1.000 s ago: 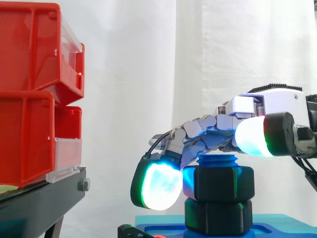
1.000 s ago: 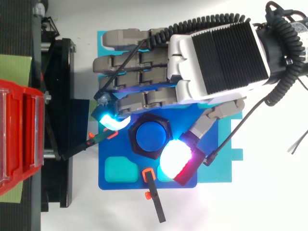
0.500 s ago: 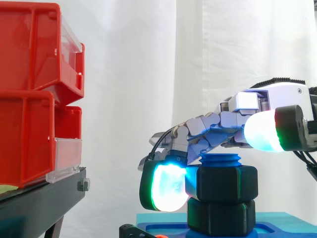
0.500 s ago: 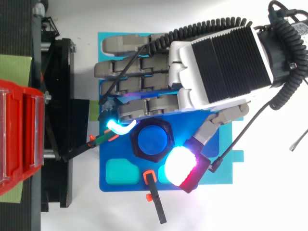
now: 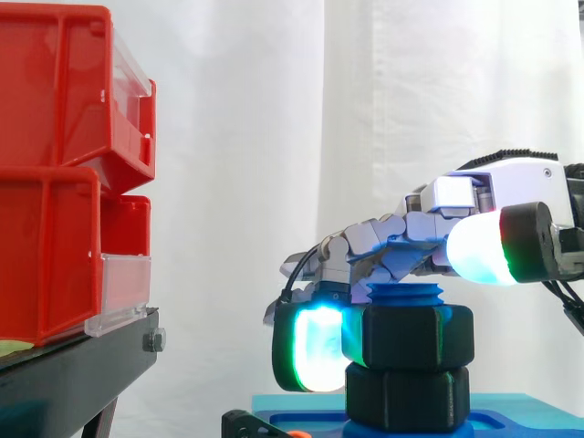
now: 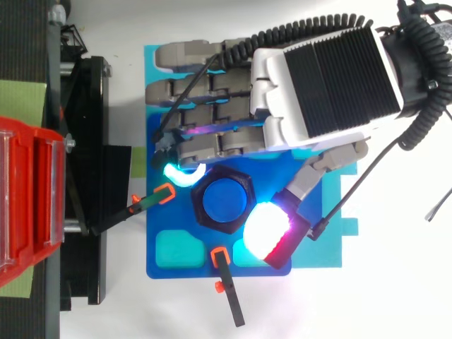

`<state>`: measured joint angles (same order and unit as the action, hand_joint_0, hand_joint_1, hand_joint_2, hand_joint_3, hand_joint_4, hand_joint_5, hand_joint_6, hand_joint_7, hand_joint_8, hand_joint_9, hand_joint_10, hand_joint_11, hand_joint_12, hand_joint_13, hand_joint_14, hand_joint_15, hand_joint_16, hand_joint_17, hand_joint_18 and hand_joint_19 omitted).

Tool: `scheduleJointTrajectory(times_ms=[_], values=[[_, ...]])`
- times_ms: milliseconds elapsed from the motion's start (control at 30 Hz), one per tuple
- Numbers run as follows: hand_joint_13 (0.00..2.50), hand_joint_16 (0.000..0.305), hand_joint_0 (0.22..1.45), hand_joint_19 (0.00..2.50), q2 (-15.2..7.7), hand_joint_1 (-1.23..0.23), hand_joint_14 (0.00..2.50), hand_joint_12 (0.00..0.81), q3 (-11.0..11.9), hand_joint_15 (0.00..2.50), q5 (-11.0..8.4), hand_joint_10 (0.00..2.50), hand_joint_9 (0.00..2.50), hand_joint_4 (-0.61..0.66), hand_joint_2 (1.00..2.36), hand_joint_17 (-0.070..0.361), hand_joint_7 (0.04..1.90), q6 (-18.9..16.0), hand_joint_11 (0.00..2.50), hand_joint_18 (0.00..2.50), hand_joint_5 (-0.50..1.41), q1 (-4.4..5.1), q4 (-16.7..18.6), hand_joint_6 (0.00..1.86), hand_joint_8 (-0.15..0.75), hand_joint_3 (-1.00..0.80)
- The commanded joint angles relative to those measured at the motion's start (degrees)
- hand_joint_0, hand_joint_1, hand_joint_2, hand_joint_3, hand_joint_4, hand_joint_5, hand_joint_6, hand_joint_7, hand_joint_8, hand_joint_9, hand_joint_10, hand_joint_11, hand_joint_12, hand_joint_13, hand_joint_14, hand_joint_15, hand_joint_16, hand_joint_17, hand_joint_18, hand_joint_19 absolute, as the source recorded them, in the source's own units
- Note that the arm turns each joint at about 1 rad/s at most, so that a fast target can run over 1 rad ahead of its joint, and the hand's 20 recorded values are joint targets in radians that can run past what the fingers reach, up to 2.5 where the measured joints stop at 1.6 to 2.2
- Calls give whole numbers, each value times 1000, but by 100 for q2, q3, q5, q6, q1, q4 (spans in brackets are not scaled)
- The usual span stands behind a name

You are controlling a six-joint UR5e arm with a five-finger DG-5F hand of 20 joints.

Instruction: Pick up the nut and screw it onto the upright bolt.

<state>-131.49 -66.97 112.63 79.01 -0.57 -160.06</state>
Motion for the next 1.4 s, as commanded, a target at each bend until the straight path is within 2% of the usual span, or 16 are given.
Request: scheduleJointTrajectory(times_ms=[0, 367, 900, 967, 1033, 1200, 1267, 1367], values=[[371, 38, 470, 0, 0, -109, 0, 307, 0, 0, 4, 0, 650, 165, 1000, 85, 1326, 0, 0, 2, -52, -30, -42, 503, 272, -500], [426, 35, 478, 0, 0, -134, 0, 296, 0, 0, 57, 0, 721, 159, 1000, 79, 1419, 26, 0, 51, -19, -66, -60, 500, 275, -500], [470, 34, 476, 0, 0, -135, 0, 286, 9, 0, 83, 0, 795, 164, 1000, 75, 1281, 35, 0, 100, -18, -92, -25, 574, 279, -500], [468, 34, 474, 0, 0, -123, 0, 288, 9, 0, 145, 0, 784, 147, 1000, 76, 1404, 35, 0, 98, -18, -118, -25, 501, 275, -500], [451, 36, 468, 0, 0, -111, 0, 291, 35, 0, 171, 0, 755, 150, 1000, 80, 1252, 35, 0, 85, -58, -127, -42, 504, 271, -500], [426, 39, 456, 0, 9, -99, 0, 304, 158, 0, 277, 0, 691, 245, 1000, 88, 1007, 35, 0, 53, -109, -171, -113, 504, 257, -500], [409, 41, 449, 0, 9, -98, 0, 309, 290, 0, 356, 0, 667, 243, 1000, 92, 934, 35, 0, 43, -124, -215, -271, 504, 254, -500], [376, 44, 438, 0, 18, -99, 0, 317, 404, 0, 365, 0, 617, 221, 1000, 99, 846, 53, 0, 6, -146, -259, -535, 503, 245, -500]])
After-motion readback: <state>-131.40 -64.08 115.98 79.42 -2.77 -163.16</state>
